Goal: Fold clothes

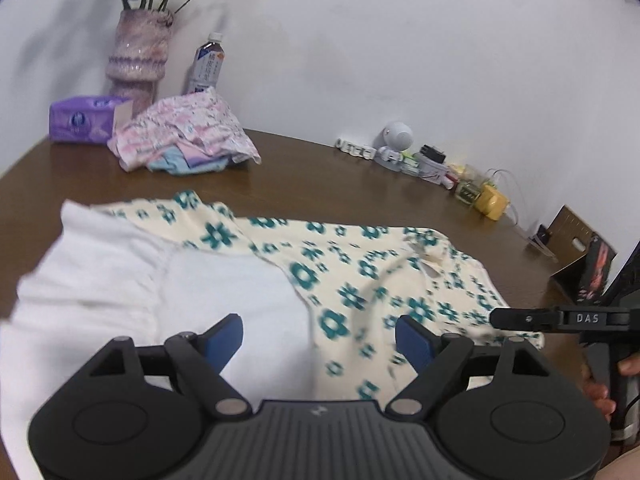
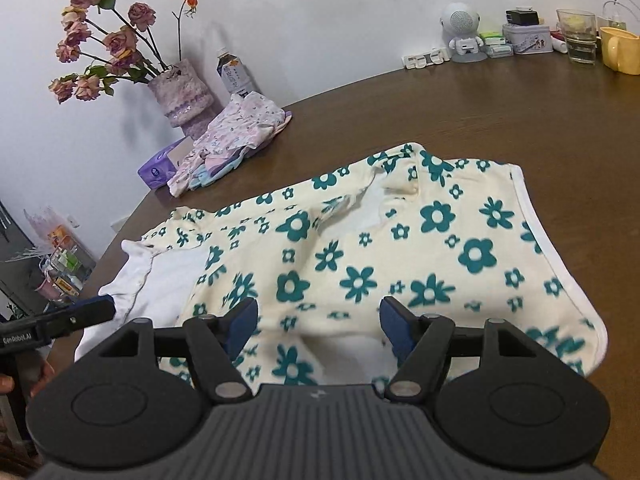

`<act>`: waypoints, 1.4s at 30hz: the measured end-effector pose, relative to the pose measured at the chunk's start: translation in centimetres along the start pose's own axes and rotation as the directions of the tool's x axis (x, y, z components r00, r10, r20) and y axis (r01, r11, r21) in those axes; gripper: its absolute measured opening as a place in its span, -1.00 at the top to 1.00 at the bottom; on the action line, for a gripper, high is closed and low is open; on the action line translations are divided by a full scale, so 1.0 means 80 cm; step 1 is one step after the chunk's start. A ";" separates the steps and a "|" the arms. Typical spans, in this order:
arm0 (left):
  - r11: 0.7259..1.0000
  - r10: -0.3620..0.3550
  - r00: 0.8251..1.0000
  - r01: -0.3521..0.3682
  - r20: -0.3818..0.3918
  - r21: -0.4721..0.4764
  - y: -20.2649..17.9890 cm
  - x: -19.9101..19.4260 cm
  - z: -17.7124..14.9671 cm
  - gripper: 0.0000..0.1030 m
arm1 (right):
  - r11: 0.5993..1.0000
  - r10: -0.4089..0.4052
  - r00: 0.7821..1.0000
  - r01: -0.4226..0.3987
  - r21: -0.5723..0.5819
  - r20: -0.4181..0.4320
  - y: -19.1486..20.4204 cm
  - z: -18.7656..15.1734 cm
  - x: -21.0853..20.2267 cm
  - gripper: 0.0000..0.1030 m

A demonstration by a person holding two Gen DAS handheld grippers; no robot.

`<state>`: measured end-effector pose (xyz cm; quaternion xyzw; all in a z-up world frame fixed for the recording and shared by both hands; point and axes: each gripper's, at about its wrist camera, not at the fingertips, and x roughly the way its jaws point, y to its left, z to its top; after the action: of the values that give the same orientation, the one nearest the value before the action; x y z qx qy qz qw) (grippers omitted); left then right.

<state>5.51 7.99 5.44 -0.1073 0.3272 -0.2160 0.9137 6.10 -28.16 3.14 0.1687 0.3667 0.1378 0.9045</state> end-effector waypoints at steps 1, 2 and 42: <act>1.000 -0.008 1.000 0.008 0.003 -0.009 -0.003 -0.002 -0.004 -0.61 | 1.000 0.002 1.000 -0.002 0.000 0.002 0.001 -0.003 -0.004 -0.34; 1.000 -0.017 1.000 0.017 0.007 -0.016 -0.005 -0.003 -0.007 -0.61 | 1.000 0.004 1.000 -0.004 -0.001 0.005 0.002 -0.005 -0.007 -0.34; 0.999 -0.007 1.000 0.007 -0.016 -0.049 -0.029 -0.022 -0.044 -0.61 | 0.999 0.022 0.999 -0.021 -0.042 0.031 0.017 -0.037 -0.041 -0.37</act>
<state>1.25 6.62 4.51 -0.1289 0.3392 -0.2120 0.9074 1.53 -27.57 3.73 0.1559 0.3476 0.1526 0.9119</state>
